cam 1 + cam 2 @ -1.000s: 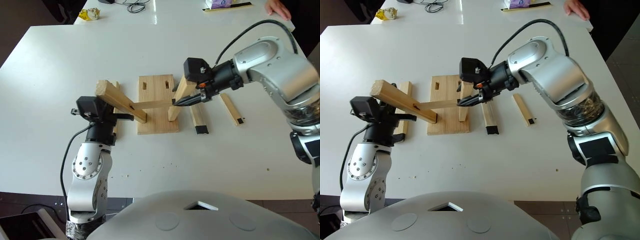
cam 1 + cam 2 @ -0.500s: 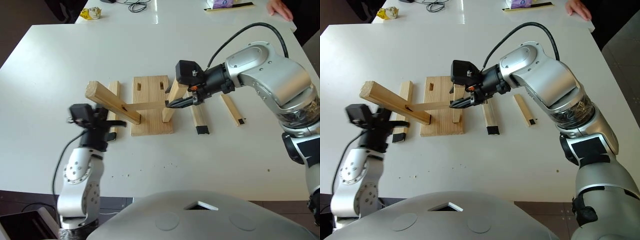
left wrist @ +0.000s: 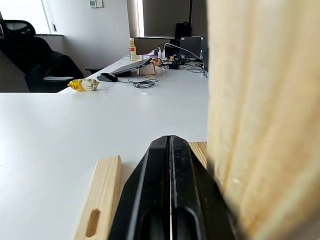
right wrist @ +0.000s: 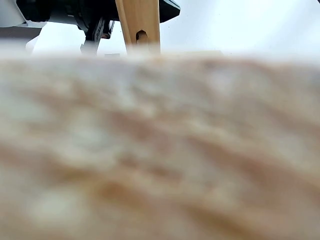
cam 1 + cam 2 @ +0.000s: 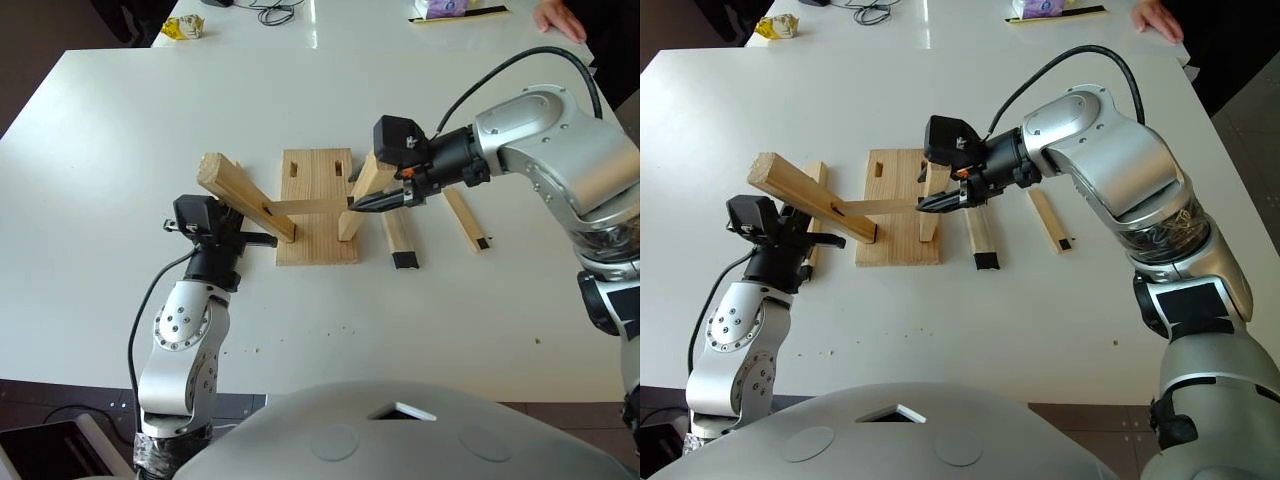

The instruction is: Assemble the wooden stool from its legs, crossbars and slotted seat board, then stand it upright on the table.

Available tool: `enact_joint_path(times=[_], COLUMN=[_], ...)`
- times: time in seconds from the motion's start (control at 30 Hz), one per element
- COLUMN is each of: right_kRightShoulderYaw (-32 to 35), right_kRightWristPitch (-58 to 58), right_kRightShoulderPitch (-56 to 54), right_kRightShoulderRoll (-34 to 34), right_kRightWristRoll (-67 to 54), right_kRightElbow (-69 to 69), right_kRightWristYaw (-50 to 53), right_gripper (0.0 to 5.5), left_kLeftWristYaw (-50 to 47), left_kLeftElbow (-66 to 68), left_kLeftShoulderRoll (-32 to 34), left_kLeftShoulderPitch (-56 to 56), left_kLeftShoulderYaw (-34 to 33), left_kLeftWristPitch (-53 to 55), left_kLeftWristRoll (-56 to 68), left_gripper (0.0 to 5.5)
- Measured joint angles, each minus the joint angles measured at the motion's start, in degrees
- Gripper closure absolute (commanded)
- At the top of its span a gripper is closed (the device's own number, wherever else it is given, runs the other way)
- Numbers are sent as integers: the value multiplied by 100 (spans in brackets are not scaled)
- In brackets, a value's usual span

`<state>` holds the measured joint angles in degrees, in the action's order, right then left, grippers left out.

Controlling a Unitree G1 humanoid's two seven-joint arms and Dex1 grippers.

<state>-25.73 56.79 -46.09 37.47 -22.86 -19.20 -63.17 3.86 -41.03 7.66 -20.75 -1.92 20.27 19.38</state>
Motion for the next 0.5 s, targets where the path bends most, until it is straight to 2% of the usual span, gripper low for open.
enact_joint_path(times=[0.03,0.2,0.37,0.5], right_kRightShoulderYaw=[50,554,859,1068], right_kRightWristPitch=[-20,-259,-188,206], right_kRightShoulderPitch=[57,663,908,1029], right_kRightShoulderRoll=[-41,-378,-650,-756], right_kRightWristRoll=[-1,-191,-247,-585], right_kRightElbow=[-21,18,-35,-274], right_kRightWristYaw=[24,418,977,1165], right_gripper=[312,242,165,163], left_kLeftWristYaw=[22,590,969,1369], left_kLeftElbow=[-1,-92,-81,-54], left_kLeftShoulderRoll=[-77,36,436,842], left_kLeftShoulderPitch=[-59,-429,-455,-443], left_kLeftShoulderYaw=[-90,-481,-833,-1420], left_kLeftWristPitch=[-35,-228,-216,-221], left_kLeftWristRoll=[270,1446,1870,2346], left_gripper=[550,550,481,440])
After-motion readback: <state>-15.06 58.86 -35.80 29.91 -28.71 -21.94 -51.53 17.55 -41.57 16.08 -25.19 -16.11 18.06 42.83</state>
